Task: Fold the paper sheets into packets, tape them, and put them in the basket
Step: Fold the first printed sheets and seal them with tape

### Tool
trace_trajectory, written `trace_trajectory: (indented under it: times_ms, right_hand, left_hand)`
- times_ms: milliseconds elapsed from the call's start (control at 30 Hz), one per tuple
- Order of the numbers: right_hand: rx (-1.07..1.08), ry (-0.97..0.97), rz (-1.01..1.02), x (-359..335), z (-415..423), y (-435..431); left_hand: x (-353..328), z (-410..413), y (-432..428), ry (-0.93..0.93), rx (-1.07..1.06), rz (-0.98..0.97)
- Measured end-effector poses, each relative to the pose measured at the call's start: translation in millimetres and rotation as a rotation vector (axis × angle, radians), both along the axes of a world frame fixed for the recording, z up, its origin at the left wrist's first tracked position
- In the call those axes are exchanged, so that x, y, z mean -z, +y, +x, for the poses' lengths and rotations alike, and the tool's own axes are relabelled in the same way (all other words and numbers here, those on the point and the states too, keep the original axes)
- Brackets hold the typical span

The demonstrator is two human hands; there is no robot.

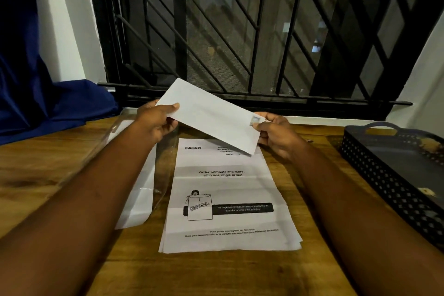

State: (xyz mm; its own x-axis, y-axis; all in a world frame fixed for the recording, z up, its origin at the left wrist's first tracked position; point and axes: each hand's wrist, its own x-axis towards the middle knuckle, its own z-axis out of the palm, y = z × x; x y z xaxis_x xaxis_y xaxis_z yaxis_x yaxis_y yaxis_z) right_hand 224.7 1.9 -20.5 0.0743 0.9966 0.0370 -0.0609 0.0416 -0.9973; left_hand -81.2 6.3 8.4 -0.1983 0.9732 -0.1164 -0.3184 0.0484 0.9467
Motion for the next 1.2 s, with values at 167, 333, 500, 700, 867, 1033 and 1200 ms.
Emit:
trace_trajectory:
  times_ms: [167, 333, 500, 700, 867, 1033, 1200]
  right_hand:
    - [0.002, 0.100, -0.018, -3.3, -0.6, -2.2]
    - [0.040, 0.208, -0.024, -10.2, -6.7, -0.3]
    - [-0.041, 0.108, -0.058, -12.5, -15.7, -8.0]
    - [-0.071, -0.297, -0.047, -24.1, -7.6, -15.1]
    - [0.061, -0.374, 0.045, -38.1, -13.0, -27.1]
    - [0.154, -0.398, 0.063, -55.2, -1.5, -40.0]
    - [0.285, -0.585, 0.076, -91.8, 57.4, -61.4]
  left_hand:
    - [3.2, 23.8, -2.6, -0.205, 0.051, -0.066]
    - [9.7, 64.8, -21.8, 0.120, 0.444, -0.096]
    - [9.8, 85.2, -29.9, 0.178, 0.493, -0.031]
    - [7.0, 83.6, -32.7, 0.327, 0.537, -0.004]
    - [2.4, 88.6, -40.4, 0.381, 0.723, -0.015]
    - [-12.0, 115.2, -46.4, 0.235, 0.521, 0.096]
    - [-31.7, 163.4, -53.7, 0.217, 0.510, 0.089]
